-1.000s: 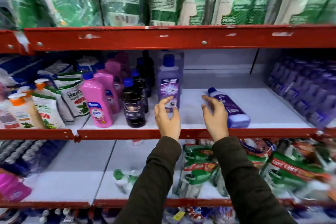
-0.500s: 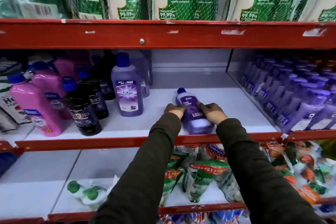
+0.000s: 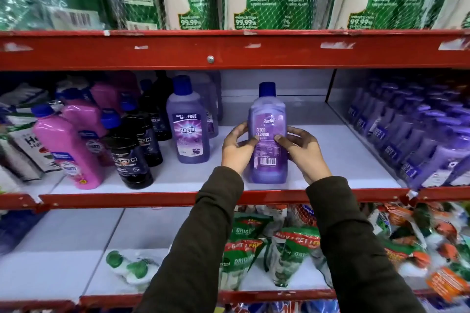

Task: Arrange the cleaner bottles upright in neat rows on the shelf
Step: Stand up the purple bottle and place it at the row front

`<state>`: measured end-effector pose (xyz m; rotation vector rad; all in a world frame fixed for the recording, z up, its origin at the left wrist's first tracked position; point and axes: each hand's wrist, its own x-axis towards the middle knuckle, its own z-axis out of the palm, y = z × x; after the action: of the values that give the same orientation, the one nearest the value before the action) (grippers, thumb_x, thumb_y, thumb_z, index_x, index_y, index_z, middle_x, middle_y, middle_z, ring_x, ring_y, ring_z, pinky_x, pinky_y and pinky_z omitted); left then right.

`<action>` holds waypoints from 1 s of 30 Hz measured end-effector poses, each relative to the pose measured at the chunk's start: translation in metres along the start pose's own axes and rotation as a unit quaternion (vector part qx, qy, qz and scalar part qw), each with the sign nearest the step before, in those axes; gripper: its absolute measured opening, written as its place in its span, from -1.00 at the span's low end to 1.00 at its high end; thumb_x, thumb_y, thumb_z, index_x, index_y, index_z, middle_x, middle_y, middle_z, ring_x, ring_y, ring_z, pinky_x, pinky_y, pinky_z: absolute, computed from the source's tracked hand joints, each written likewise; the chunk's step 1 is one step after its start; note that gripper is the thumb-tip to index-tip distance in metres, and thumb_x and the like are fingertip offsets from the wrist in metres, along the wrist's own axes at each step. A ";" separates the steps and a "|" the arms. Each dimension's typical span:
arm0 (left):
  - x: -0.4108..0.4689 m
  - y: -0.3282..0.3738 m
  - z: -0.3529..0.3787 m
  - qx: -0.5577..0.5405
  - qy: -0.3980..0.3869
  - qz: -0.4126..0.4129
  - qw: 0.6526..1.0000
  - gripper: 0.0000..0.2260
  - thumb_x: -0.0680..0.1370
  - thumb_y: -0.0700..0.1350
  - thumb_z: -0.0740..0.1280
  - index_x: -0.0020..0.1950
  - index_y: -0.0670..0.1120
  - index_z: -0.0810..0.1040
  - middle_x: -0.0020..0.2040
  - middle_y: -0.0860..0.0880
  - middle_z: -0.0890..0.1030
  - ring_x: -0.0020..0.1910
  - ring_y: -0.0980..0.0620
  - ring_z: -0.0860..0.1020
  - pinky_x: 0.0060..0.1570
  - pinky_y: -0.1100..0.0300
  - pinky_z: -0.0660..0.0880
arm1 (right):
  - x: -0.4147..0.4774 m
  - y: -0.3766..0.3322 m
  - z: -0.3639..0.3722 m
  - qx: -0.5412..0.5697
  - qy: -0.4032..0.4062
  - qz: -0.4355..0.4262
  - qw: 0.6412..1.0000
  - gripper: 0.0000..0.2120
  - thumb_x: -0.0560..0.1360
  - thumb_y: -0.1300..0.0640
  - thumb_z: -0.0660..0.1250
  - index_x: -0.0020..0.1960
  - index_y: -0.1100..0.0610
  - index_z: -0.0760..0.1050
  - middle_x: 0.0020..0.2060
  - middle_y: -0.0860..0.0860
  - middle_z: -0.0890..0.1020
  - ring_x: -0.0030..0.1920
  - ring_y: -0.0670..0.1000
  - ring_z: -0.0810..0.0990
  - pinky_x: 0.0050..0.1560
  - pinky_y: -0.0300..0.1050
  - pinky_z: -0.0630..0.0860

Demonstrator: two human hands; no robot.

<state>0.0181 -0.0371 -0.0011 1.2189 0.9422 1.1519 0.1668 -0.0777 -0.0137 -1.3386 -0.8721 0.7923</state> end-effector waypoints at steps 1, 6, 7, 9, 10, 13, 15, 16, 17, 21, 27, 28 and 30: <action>-0.004 0.003 -0.010 0.005 -0.009 0.019 1.000 -0.64 0.57 -0.25 0.34 0.36 -0.07 0.48 0.06 0.12 0.58 -0.08 0.18 0.57 -0.24 0.39 0.58 | -0.006 -0.004 0.006 0.010 -0.010 -0.006 1.000 -0.54 0.46 0.15 0.49 0.31 0.18 0.46 0.22 0.15 0.63 0.18 0.17 0.64 0.06 0.01 0.65; -0.010 0.006 -0.069 0.020 -0.008 0.075 0.997 -0.59 0.59 -0.30 0.30 0.42 -0.07 0.41 0.21 -0.07 0.55 0.17 0.00 0.53 -0.13 0.38 0.60 | -0.032 -0.016 0.051 -0.004 -0.080 -0.063 0.995 -0.47 0.45 0.18 0.49 0.36 0.09 0.40 0.13 -0.03 0.61 0.07 0.01 0.66 0.00 -0.08 0.66; -0.012 0.006 -0.082 0.023 -0.001 0.079 0.997 -0.57 0.59 -0.32 0.29 0.44 -0.08 0.40 0.21 -0.08 0.55 0.15 0.01 0.53 -0.11 0.36 0.60 | -0.036 -0.016 0.063 -0.015 -0.092 -0.074 0.993 -0.46 0.45 0.17 0.50 0.37 0.11 0.40 0.14 -0.03 0.60 0.06 0.01 0.67 -0.01 -0.11 0.66; -0.014 0.008 -0.109 0.024 0.011 0.087 0.996 -0.56 0.59 -0.34 0.27 0.46 -0.10 0.38 0.19 -0.11 0.56 0.06 0.06 0.56 -0.03 0.29 0.60 | -0.042 -0.014 0.089 -0.036 -0.115 -0.093 0.988 -0.46 0.44 0.14 0.51 0.36 0.11 0.42 0.20 -0.01 0.60 0.08 0.05 0.68 -0.01 -0.12 0.66; -0.014 0.007 -0.120 0.022 0.017 0.090 0.996 -0.56 0.59 -0.35 0.26 0.46 -0.12 0.37 0.18 -0.11 0.57 0.02 0.11 0.58 -0.02 0.30 0.60 | -0.044 -0.012 0.099 -0.042 -0.123 -0.099 0.987 -0.47 0.43 0.13 0.51 0.35 0.09 0.42 0.21 -0.01 0.60 0.10 0.05 0.67 -0.01 -0.14 0.65; -0.015 0.007 -0.153 0.016 0.031 0.102 0.994 -0.57 0.59 -0.37 0.25 0.45 -0.16 0.37 0.16 -0.03 0.58 -0.03 0.30 0.62 -0.05 0.40 0.59 | -0.051 -0.010 0.130 -0.044 -0.143 -0.110 0.983 -0.53 0.45 0.12 0.49 0.29 -0.01 0.40 0.18 -0.07 0.58 0.09 -0.04 0.63 -0.11 -0.31 0.64; -0.012 0.006 -0.169 0.016 0.031 0.110 0.993 -0.57 0.59 -0.37 0.26 0.45 -0.15 0.38 0.19 -0.03 0.58 0.06 0.24 0.61 0.02 0.37 0.59 | -0.055 -0.009 0.146 -0.031 -0.151 -0.111 0.982 -0.54 0.47 0.15 0.47 0.29 -0.02 0.38 0.19 -0.05 0.56 0.09 -0.06 0.62 -0.14 -0.36 0.64; -0.010 0.005 -0.174 0.014 0.030 0.112 0.993 -0.56 0.59 -0.37 0.26 0.46 -0.14 0.38 0.20 -0.03 0.58 0.09 0.19 0.60 0.05 0.34 0.59 | -0.056 -0.008 0.151 -0.027 -0.153 -0.111 0.982 -0.54 0.47 0.16 0.47 0.29 -0.02 0.38 0.20 -0.04 0.56 0.09 -0.06 0.62 -0.14 -0.36 0.64; -0.009 0.005 -0.180 0.013 0.029 0.111 0.993 -0.56 0.59 -0.36 0.26 0.46 -0.14 0.37 0.20 -0.03 0.58 0.11 0.16 0.59 0.04 0.33 0.60 | -0.057 -0.007 0.157 -0.027 -0.154 -0.112 0.981 -0.54 0.47 0.17 0.46 0.29 -0.02 0.38 0.20 -0.04 0.56 0.09 -0.05 0.62 -0.13 -0.36 0.64; -0.006 0.000 -0.191 0.003 0.022 0.113 0.993 -0.56 0.58 -0.32 0.30 0.45 -0.08 0.38 0.26 -0.06 0.57 0.20 0.07 0.57 0.00 0.31 0.61 | -0.056 -0.007 0.165 -0.037 -0.156 -0.107 0.981 -0.53 0.47 0.15 0.46 0.32 -0.03 0.38 0.22 -0.05 0.56 0.16 0.01 0.62 -0.05 -0.28 0.64; -0.006 -0.005 -0.186 -0.009 0.014 0.113 0.993 -0.71 0.65 -0.28 0.16 0.29 0.02 0.40 0.12 0.12 0.57 0.08 0.23 0.56 -0.02 0.41 0.55 | -0.058 -0.002 0.163 -0.012 -0.157 -0.096 0.983 -0.48 0.49 0.21 0.44 0.38 0.02 0.34 0.23 -0.07 0.55 0.16 -0.05 0.62 -0.11 -0.36 0.62; -0.006 -0.006 -0.185 -0.015 0.015 0.105 0.994 -0.74 0.67 -0.24 0.12 0.29 0.02 0.41 0.11 0.14 0.57 0.06 0.24 0.56 -0.06 0.44 0.54 | -0.059 -0.001 0.163 -0.002 -0.151 -0.095 0.984 -0.47 0.49 0.23 0.43 0.38 0.01 0.32 0.22 -0.07 0.55 0.15 -0.07 0.62 -0.10 -0.36 0.62; -0.006 -0.008 -0.184 -0.010 0.017 0.093 0.995 -0.76 0.69 -0.18 0.08 0.30 0.01 0.41 0.09 0.15 0.57 0.04 0.24 0.55 -0.11 0.48 0.52 | -0.062 0.003 0.163 0.024 -0.133 -0.092 0.987 -0.48 0.49 0.28 0.43 0.34 0.01 0.30 0.21 -0.04 0.55 0.14 -0.09 0.61 -0.08 -0.36 0.62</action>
<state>-0.1608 -0.0060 -0.0348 1.2959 0.8538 1.3293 -0.0060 -0.0550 -0.0164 -1.1054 -1.1623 0.8525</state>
